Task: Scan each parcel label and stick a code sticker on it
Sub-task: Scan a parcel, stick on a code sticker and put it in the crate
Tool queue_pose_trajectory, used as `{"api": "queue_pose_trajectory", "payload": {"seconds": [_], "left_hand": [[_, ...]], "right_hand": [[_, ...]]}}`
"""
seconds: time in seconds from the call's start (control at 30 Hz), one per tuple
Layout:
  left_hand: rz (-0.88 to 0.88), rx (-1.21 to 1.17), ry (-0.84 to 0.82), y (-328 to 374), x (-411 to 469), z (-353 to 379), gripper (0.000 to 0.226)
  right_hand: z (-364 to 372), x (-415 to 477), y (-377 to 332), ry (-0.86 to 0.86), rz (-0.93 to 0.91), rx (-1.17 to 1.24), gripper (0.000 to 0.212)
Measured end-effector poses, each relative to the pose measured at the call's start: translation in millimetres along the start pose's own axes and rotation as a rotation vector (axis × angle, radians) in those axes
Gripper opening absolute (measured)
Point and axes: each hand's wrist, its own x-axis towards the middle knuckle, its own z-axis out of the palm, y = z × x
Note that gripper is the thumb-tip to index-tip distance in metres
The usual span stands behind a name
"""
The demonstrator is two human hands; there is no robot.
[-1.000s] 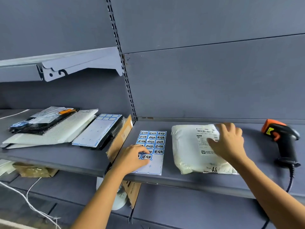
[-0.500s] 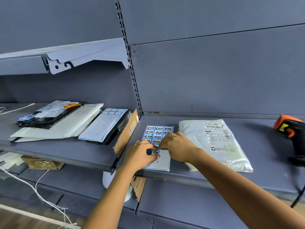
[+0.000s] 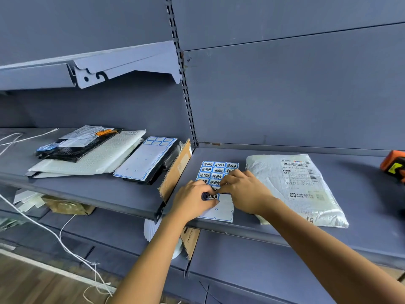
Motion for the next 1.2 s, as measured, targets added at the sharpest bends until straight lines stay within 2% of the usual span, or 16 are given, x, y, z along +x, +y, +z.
{"api": "queue_pose_trajectory", "payload": {"seconds": [0.33, 0.5, 0.73, 0.87, 0.93, 1.03, 1.2], "left_hand": [[0.024, -0.05, -0.137, -7.4, 12.9, -5.2, 0.024], [0.054, -0.014, -0.066, -6.3, 6.5, -1.2, 0.023], [0.217, 0.057, 0.041, -12.2, -2.5, 3.4, 0.028], [0.258, 0.087, 0.087, -15.6, -4.7, 5.2, 0.039], [0.258, 0.111, 0.152, -15.4, -6.7, 7.6, 0.039], [0.253, 0.085, 0.209, -11.6, -7.2, 11.7, 0.026], [0.085, -0.123, 0.081, -9.3, -2.0, 9.5, 0.018]], "right_hand": [[4.9, -0.2, 2.8, 0.06, 0.018, 0.081, 0.039], [6.7, -0.8, 3.3, 0.06, 0.026, 0.102, 0.038], [7.6, -0.9, 3.8, 0.066, 0.012, 0.12, 0.037], [10.0, -1.3, 5.5, 0.092, 0.011, 0.122, 0.037], [11.5, -1.6, 5.4, 0.112, 0.002, 0.127, 0.037], [12.8, -1.7, 6.4, 0.113, -0.007, 0.118, 0.037], [6.4, -1.2, 5.7, 0.023, 0.005, 0.119, 0.04]]}}
